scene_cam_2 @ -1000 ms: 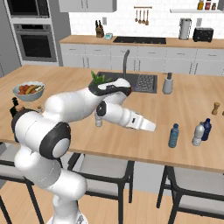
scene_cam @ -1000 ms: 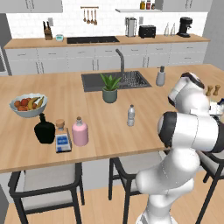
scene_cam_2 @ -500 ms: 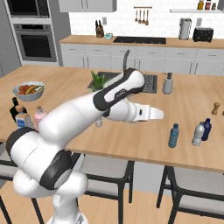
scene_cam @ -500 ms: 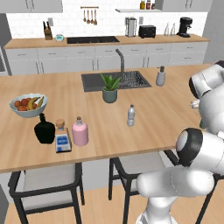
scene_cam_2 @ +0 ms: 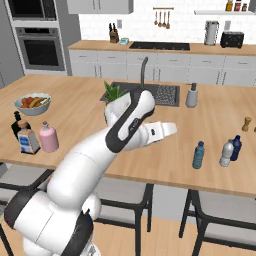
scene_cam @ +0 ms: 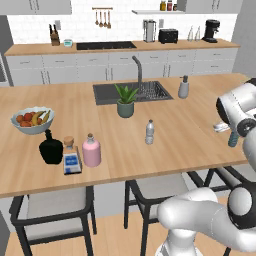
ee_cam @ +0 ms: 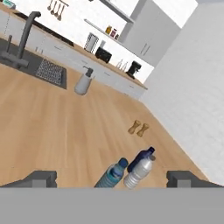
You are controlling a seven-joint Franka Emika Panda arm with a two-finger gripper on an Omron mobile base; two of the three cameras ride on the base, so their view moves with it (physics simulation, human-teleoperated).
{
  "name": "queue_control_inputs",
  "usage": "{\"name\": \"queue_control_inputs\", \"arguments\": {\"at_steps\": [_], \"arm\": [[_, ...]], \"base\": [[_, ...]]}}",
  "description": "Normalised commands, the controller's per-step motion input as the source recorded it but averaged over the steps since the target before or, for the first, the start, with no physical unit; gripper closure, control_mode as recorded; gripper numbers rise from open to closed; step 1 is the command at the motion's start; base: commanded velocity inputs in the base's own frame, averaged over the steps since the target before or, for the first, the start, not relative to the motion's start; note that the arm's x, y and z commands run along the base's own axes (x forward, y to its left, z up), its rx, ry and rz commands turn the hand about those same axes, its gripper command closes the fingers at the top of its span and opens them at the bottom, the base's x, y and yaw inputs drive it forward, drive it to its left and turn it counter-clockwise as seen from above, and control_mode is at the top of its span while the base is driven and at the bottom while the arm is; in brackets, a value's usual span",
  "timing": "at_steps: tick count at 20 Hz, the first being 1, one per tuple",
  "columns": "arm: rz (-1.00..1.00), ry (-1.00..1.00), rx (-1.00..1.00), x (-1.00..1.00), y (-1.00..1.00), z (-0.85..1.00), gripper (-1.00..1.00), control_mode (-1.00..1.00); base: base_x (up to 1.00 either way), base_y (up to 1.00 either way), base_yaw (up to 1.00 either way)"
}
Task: Move the plastic bottles in the middle to the plastics group, and the glass bottles in the middle to the glass group.
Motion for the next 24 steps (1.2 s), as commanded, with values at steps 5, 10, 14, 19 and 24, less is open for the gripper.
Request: {"name": "queue_control_inputs", "arguments": {"at_steps": [5, 10, 14, 19, 24], "arm": [[-0.12, 0.13, 0.33, -0.27, 0.38, 0.58, -1.0, -1.0], [-0.13, 0.13, 0.35, -0.2, 0.48, 0.73, -1.0, -1.0], [-0.1, 0.22, 0.35, -0.12, 0.43, 0.77, -1.0, -1.0], [-0.02, 0.3, 0.38, -0.07, 0.36, 0.54, -1.0, -1.0], [0.07, 0.46, 0.14, 0.07, 0.48, 0.24, -1.0, -1.0]], "base": [[0.0, 0.0, 0.0], [0.0, 0.0, 0.0], [0.0, 0.0, 0.0], [0.0, 0.0, 0.0], [0.0, 0.0, 0.0]]}}
